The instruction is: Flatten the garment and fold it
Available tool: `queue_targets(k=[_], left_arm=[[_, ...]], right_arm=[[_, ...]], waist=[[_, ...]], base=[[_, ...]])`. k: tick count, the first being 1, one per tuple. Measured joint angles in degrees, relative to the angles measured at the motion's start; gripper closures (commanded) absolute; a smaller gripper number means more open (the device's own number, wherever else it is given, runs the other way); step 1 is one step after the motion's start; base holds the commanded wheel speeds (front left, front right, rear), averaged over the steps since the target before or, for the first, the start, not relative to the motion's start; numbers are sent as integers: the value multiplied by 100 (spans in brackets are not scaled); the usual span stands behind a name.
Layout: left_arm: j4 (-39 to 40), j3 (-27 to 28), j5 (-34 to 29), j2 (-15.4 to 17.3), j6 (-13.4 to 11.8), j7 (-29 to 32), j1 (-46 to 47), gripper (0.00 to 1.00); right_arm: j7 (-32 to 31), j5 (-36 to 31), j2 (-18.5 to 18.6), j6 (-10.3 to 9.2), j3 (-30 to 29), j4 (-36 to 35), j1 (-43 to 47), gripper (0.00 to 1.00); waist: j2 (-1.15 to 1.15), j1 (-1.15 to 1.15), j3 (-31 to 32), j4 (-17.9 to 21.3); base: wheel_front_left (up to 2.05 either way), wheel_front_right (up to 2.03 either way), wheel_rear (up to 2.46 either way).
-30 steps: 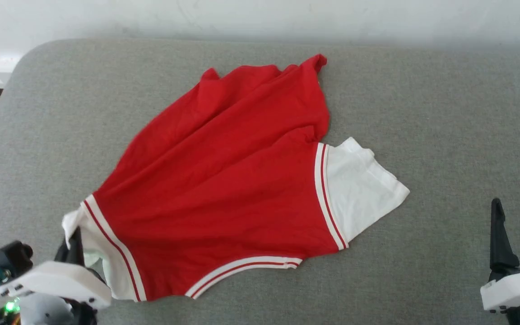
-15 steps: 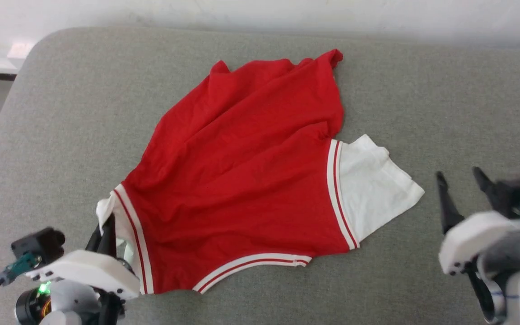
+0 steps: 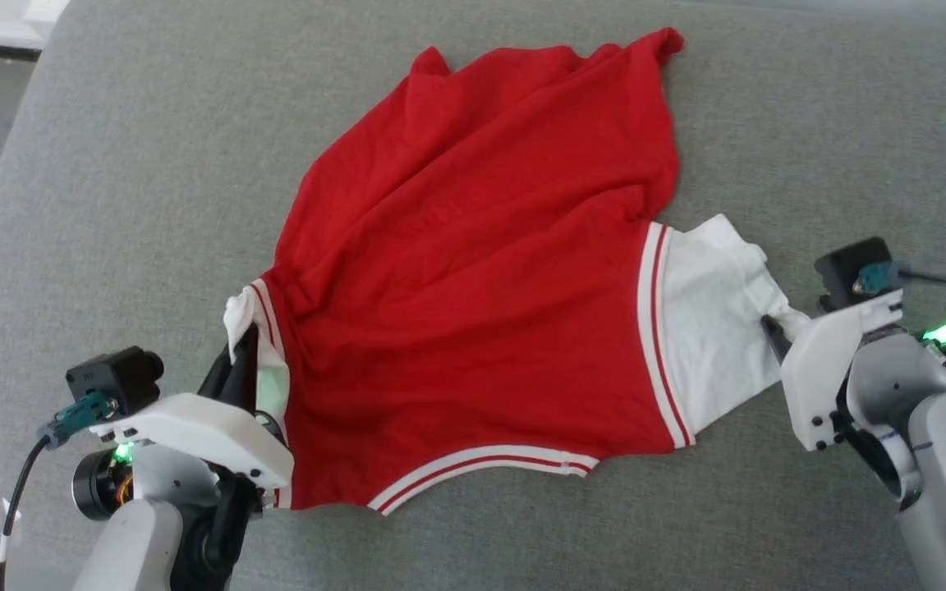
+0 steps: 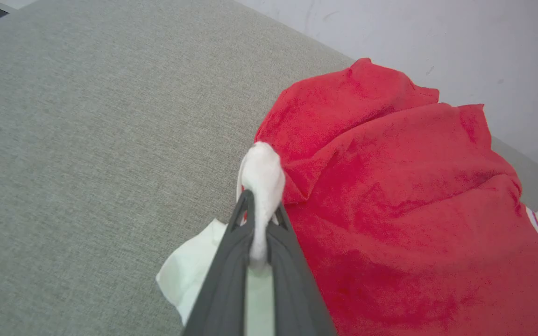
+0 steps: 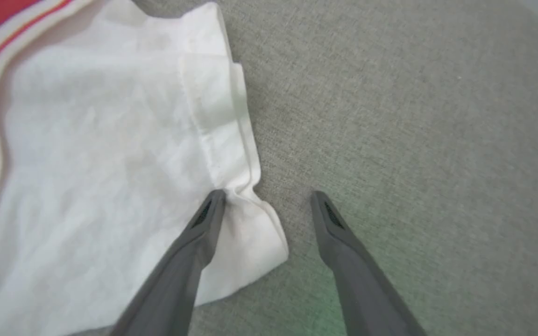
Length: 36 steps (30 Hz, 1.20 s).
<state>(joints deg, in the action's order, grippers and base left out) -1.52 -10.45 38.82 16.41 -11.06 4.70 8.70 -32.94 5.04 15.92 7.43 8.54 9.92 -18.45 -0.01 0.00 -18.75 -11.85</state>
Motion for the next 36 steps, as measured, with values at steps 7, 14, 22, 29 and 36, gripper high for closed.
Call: queue_targets(k=[7,14,22,29,36], left_arm=[[-143,-23,1,12,44,-1,65,100],[-100,96,154,0,44,-25,51,100],[706,417,682,-15,76,143,-10,100],[1595,557,877,371,-22,918,631,100],[1773,409,1067,662,-236,1949,1944,100]], right_arm=[[-818,1037,112,-34,16,-312,-140,100],[216,1053,-643,-25,-736,-430,225,100],[1289,1112,-1163,-25,-1392,-1125,171,100],[1419,1168,-1218,-25,-1489,-2078,-597,100],[1003,1143,-943,-25,-1317,-2508,-1582,100]], waist=[[0,1,-140,-172],[0,1,66,-92],[0,0,496,227],[0,-1,894,593],[0,-1,1269,928]], base=[[0,0,0],[0,0,0],[0,0,0],[0,0,0],[0,0,0]])
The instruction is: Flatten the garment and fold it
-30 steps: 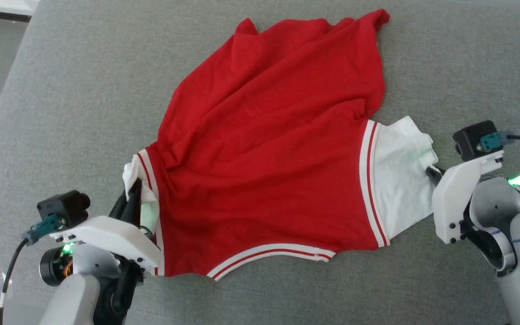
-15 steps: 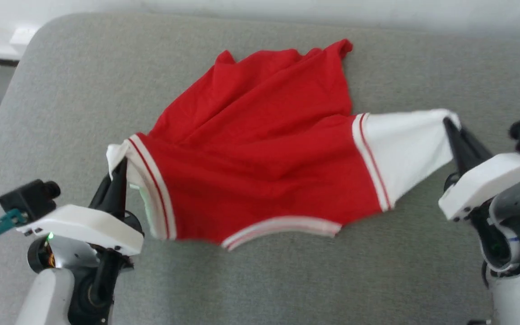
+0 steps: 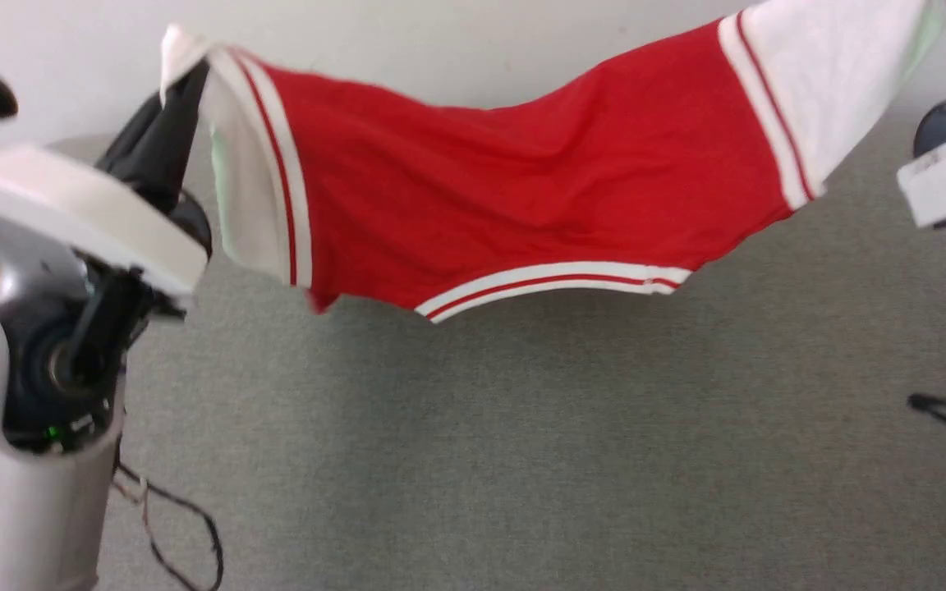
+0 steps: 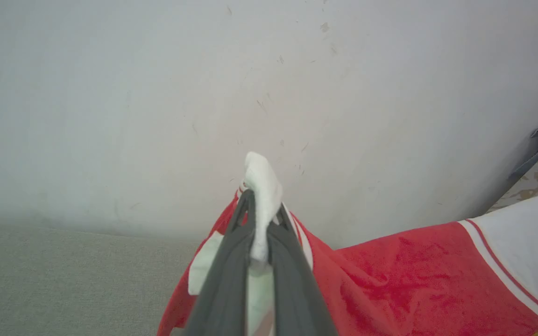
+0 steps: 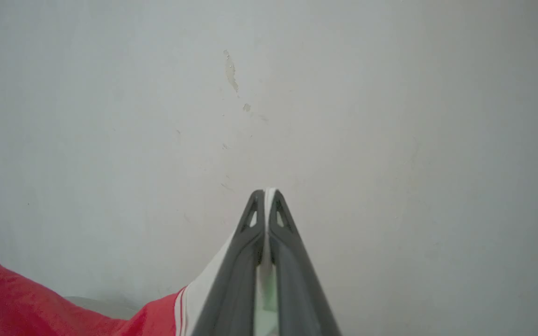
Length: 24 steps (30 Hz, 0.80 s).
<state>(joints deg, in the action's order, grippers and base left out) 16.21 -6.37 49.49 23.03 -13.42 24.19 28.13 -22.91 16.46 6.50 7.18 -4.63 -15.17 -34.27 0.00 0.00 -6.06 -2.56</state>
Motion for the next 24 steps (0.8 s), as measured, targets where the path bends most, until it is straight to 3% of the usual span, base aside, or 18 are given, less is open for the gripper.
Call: queue_targets(k=[8,14,18,24], left_arm=[[-321,-302,172,26,-237,862,916,100],[-835,-417,123,26,-415,1109,1449,100],[-1372,-446,-77,-8,-423,925,2323,100],[-2360,-481,-598,-54,-74,146,4108,100]], right_arm=[[-613,36,288,0,311,20,-840,100],[-937,-47,400,0,413,506,-1433,100],[-813,-367,486,0,521,1139,-2141,100],[-149,-1139,534,1,591,2262,-3712,100]], waist=[[0,-1,264,336],[0,0,58,501],[0,1,-276,580],[0,2,-995,637]], base=[[0,0,0],[0,0,0],[0,0,0],[0,0,0]])
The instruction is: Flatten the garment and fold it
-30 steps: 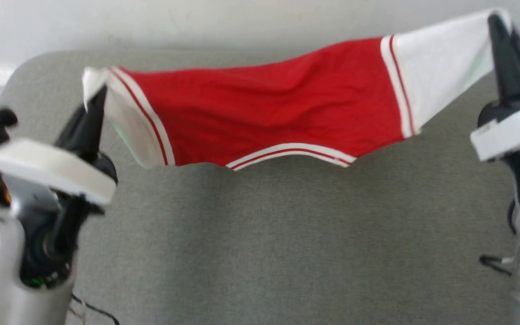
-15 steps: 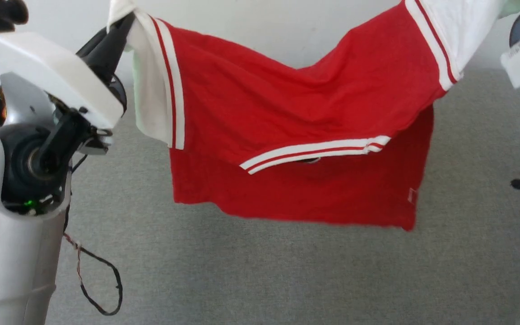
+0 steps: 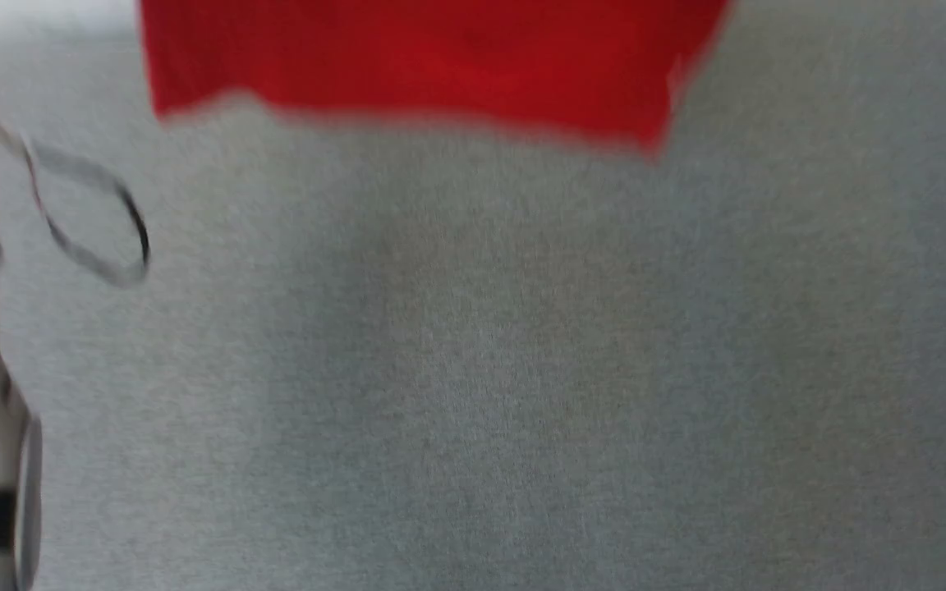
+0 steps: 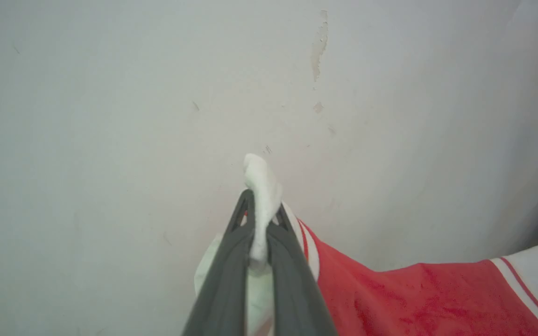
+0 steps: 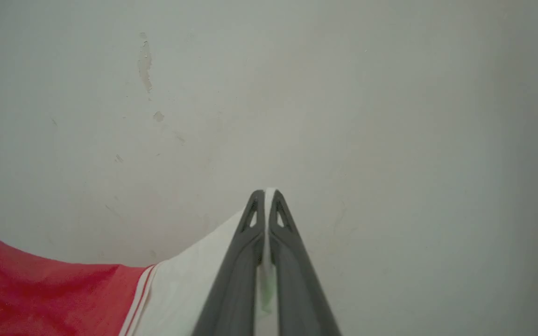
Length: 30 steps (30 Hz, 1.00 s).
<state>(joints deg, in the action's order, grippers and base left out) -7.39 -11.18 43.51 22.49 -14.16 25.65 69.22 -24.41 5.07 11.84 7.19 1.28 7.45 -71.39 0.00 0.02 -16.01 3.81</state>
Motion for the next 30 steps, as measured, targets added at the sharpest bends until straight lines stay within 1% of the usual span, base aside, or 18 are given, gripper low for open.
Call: queue_targets(k=[2,4,7,12,15,16,20,22,25,30], left_arm=[[-330,76,-29,-125,87,-333,543,100],[-622,103,-27,-244,259,-623,944,100],[-1054,130,-32,-348,449,-972,1274,100],[-1563,182,49,-370,843,-1308,1284,100],[-1753,211,224,-338,1015,-1243,1026,100],[-1806,237,300,-338,1015,-1195,877,100],[-1742,281,495,-333,1006,-996,166,100],[-1586,371,672,-331,994,-901,-225,100],[-1218,483,894,-320,943,-754,-801,100],[-364,643,1170,-298,780,-549,-1996,100]], right_arm=[[226,-204,-66,-1,4,421,-506,100],[421,-382,-107,0,56,726,-872,100],[662,-534,-174,0,69,1089,-1237,100],[958,-559,-258,0,83,1410,-1364,100],[1049,-449,-248,0,78,1425,-1160,100],[1050,-376,-245,0,78,1397,-1042,100],[1043,2,-194,0,94,1067,-368,100],[1002,191,-165,0,81,713,46,100],[828,415,-147,0,20,-13,759,100],[513,688,-241,0,-330,-1229,2151,100]], waist=[[0,0,-263,18],[0,0,-518,38],[0,1,-895,66],[0,1,-1474,91],[0,0,-1755,84],[0,0,-1832,75],[0,0,-1978,-13],[0,-1,-1950,-49],[0,-2,-1824,-91],[1,-4,-1497,-124]], base=[[0,0,0],[0,0,0],[0,0,0],[0,0,0],[0,0,0],[0,0,0],[0,0,0],[0,0,0],[0,0,0],[0,0,0]])
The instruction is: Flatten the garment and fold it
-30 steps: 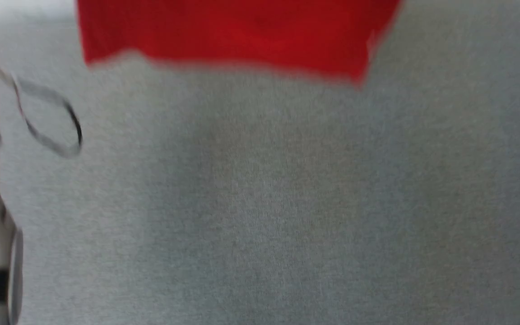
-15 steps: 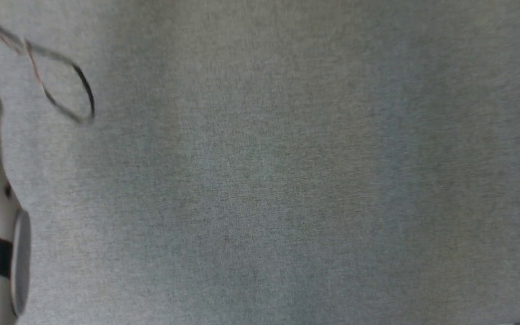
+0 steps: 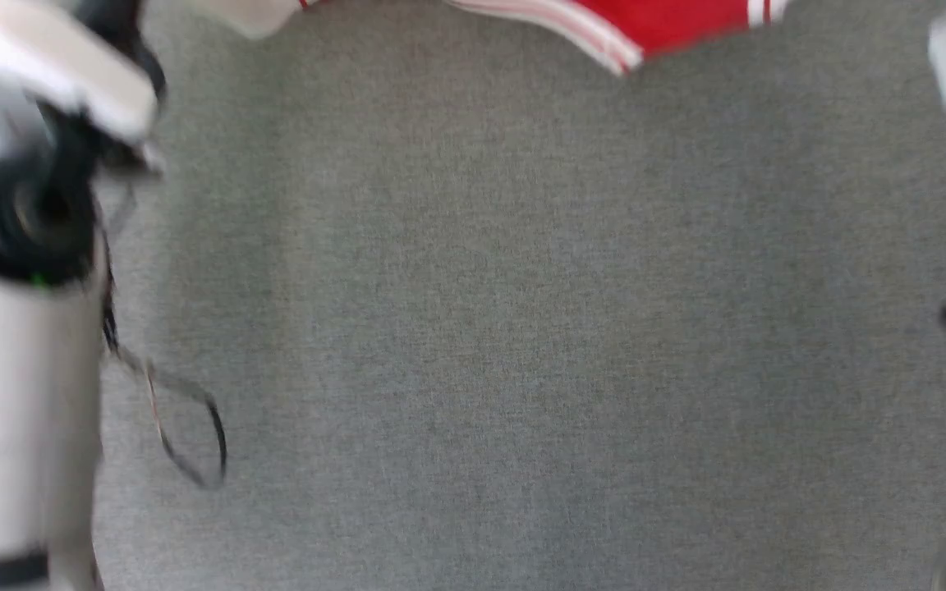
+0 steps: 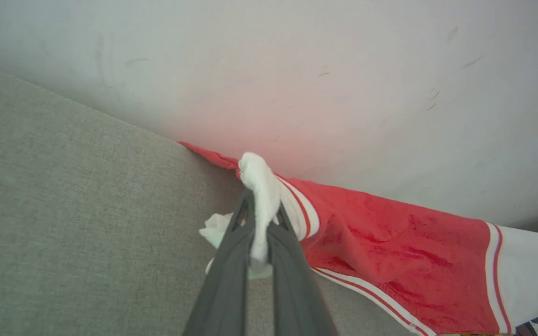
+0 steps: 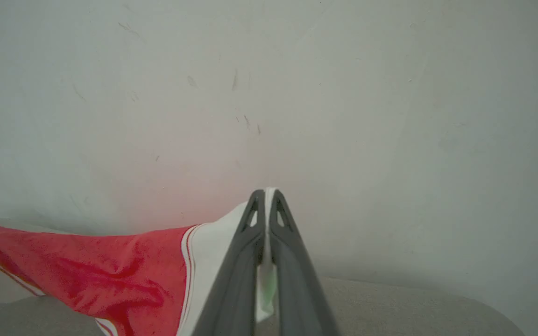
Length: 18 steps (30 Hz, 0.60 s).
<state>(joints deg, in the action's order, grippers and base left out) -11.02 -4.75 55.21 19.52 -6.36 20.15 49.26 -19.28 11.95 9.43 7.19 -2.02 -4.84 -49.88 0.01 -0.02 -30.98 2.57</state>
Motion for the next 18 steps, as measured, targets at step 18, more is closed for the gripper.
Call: queue_targets(k=[18], left_arm=[[2172,-244,-203,-315,-380,-735,-4806,100]], right_arm=[[433,1149,-637,-1,-1190,-1233,4924,100]], waist=[[0,0,1295,-51]], base=[[0,0,0]])
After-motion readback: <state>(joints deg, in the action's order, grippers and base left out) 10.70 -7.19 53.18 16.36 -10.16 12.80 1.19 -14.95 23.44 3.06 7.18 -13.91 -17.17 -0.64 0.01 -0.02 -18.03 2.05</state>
